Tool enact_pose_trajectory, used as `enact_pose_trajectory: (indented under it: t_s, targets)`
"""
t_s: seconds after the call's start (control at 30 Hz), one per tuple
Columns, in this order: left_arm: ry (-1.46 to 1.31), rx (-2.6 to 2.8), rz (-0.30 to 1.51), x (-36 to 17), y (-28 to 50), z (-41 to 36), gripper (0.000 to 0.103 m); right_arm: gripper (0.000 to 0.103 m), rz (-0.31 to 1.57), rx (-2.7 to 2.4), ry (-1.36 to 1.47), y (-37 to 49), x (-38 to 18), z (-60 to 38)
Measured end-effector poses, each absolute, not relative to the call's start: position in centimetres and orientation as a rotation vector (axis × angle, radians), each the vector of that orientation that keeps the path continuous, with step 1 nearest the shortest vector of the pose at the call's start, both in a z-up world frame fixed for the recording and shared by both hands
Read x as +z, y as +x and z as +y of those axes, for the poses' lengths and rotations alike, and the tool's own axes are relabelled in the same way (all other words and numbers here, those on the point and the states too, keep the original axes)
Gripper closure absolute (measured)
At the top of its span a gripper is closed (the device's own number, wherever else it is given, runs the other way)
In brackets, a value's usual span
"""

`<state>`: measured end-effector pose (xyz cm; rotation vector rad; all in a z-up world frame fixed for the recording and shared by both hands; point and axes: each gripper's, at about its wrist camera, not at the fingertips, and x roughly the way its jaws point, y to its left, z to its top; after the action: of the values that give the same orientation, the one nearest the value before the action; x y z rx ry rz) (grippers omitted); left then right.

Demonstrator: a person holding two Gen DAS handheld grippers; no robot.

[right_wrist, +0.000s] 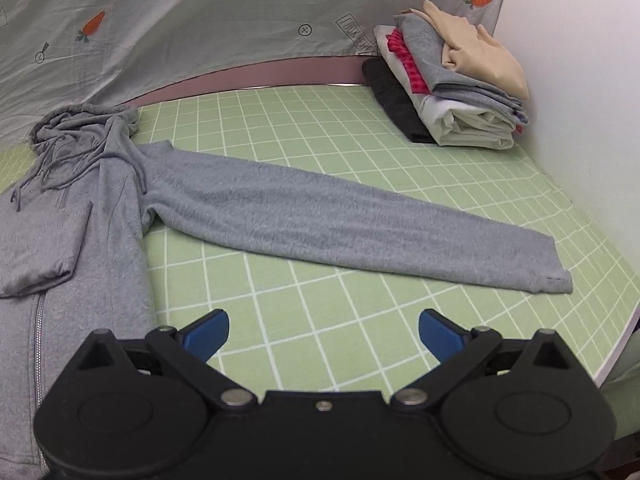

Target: Fold clothes

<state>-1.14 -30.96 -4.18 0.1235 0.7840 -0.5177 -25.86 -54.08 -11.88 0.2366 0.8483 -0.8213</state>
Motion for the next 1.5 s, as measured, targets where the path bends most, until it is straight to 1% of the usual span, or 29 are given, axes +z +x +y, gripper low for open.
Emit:
enact_pose_trajectory:
  t_s: [0.1, 0.3, 0.4, 0.6, 0.63, 0.73, 0.97, 1.1, 1.2, 1.5]
  targets:
    - [0.156, -0.379, 0.878, -6.6, 0.4, -27.9, 0.006, 0.001, 0.848, -0.799, 0.188, -24.2, -11.8, -53.5]
    - [0.223, -0.248, 0.99, -10.7, 2.5, -23.1, 0.006, 0.001, 0.827, -0.657, 0.12, -18.7, -11.8, -50.9]
    - [0.229, -0.24, 1.033, -12.2, 3.9, -22.1, 0.006, 0.001, 0.844, -0.594, 0.052, -15.3, -12.6, -49.1]
    - [0.27, -0.251, 1.062, -14.0, 6.3, -22.6, 0.005, 0.001, 0.915, -0.463, -0.026, -10.5, -14.9, -46.4]
    - [0.266, -0.251, 1.067, -14.2, 6.4, -22.7, 0.003, 0.001, 0.931, -0.448, -0.041, -10.1, -15.2, -46.1]
    - [0.256, -0.249, 1.064, -14.4, 6.5, -22.6, 0.0, 0.001, 0.956, -0.429, -0.06, -9.4, -15.6, -45.5]
    - [0.171, -0.248, 1.086, -14.8, 6.8, -21.8, 0.0, 0.001, 0.947, -0.435, -0.006, -8.4, -15.6, -46.8]
    - [0.153, -0.238, 1.085, -14.9, 6.7, -21.7, 0.0, 0.001, 0.868, -0.473, 0.061, -8.3, -14.5, -48.2]
    - [0.148, -0.231, 1.083, -14.9, 6.6, -21.7, 0.0, 0.001, 0.813, -0.528, 0.029, -8.6, -13.7, -48.7]
    - [0.156, -0.243, 1.087, -14.9, 6.7, -21.7, 0.0, 0.001, 0.85, -0.452, -0.047, -7.7, -14.4, -47.3]
